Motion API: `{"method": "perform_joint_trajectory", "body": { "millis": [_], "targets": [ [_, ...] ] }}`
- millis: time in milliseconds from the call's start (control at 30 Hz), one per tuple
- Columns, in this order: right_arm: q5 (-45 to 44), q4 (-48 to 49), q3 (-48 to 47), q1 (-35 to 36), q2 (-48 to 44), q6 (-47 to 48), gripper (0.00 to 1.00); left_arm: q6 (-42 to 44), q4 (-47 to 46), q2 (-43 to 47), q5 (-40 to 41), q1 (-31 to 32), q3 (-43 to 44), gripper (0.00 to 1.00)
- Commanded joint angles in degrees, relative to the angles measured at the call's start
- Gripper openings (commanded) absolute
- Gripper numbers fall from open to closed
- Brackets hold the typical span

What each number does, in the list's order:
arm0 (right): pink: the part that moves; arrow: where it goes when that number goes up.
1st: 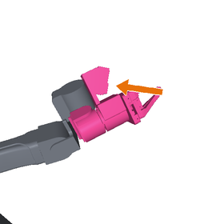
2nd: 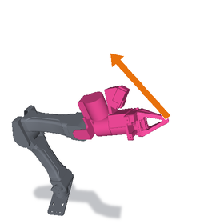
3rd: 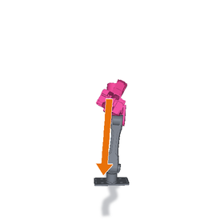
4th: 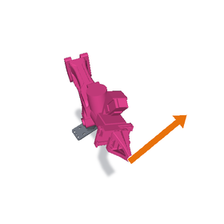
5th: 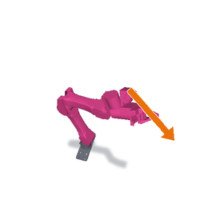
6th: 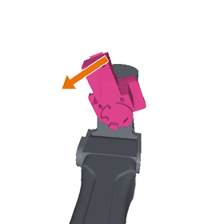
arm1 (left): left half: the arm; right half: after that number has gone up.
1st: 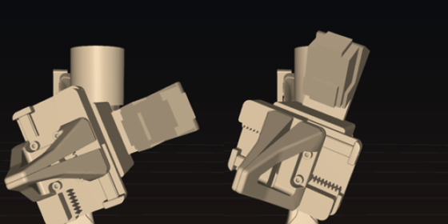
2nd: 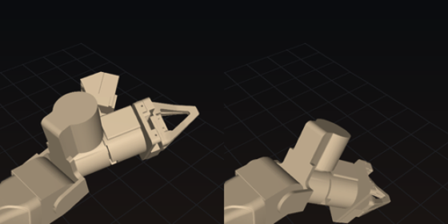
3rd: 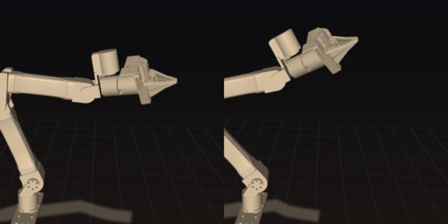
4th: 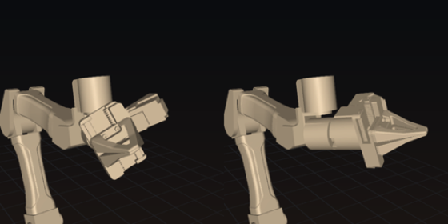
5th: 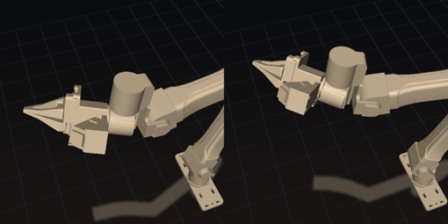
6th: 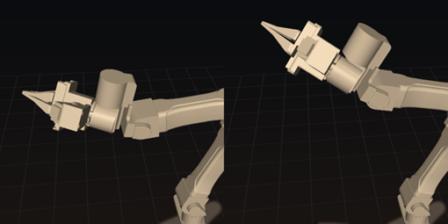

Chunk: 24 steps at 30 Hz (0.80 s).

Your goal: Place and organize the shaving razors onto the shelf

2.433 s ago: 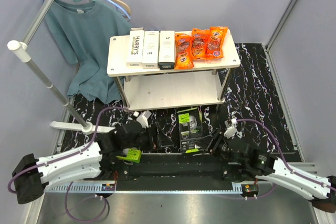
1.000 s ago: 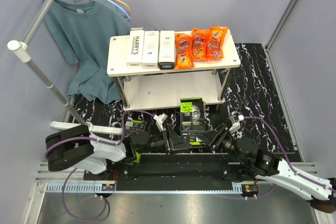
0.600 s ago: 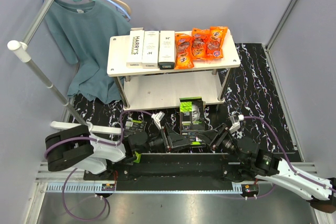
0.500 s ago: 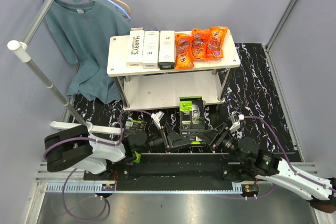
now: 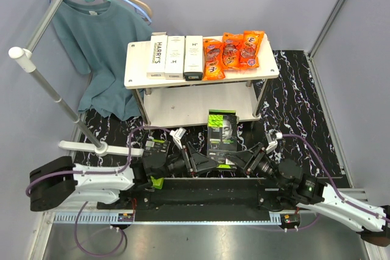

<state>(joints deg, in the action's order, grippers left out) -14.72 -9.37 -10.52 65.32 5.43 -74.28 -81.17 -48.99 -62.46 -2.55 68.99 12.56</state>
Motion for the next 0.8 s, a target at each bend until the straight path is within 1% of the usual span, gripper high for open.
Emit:
{"method": "perform_joint_trajectory", "body": {
  "millis": [0,33,100,133,267,533,767],
  "targets": [
    [-4.44,0.41,-3.89,-0.37,-0.77,-0.33,0.63,6.98,12.5,5.67,7.02,-0.79,2.47,0.16],
    [-4.61,-0.3,-4.06,-0.28,-0.86,-0.51,0.71,7.33,14.78,6.72,7.12,-0.79,3.17,0.15],
    [-4.88,-0.91,-4.33,-0.37,-0.86,-0.69,0.79,8.39,16.64,7.43,7.55,-0.88,3.79,0.15],
    [-5.14,-2.14,-4.59,-0.37,-0.77,-0.78,0.86,8.74,18.13,7.78,7.56,-0.88,4.31,0.14],
    [-6.46,-6.01,-6.26,-0.28,-0.86,-1.13,1.0,9.88,20.51,8.4,7.64,-0.88,5.55,0.13],
    [-7.96,-10.32,-8.72,-0.37,-2.26,0.63,1.0,10.76,21.83,8.32,6.94,-1.14,6.25,0.12],
    [-8.57,-13.74,-9.86,-0.28,-4.55,0.45,1.0,12.08,20.96,6.39,3.43,-3.86,7.92,0.12]
  ]
}}
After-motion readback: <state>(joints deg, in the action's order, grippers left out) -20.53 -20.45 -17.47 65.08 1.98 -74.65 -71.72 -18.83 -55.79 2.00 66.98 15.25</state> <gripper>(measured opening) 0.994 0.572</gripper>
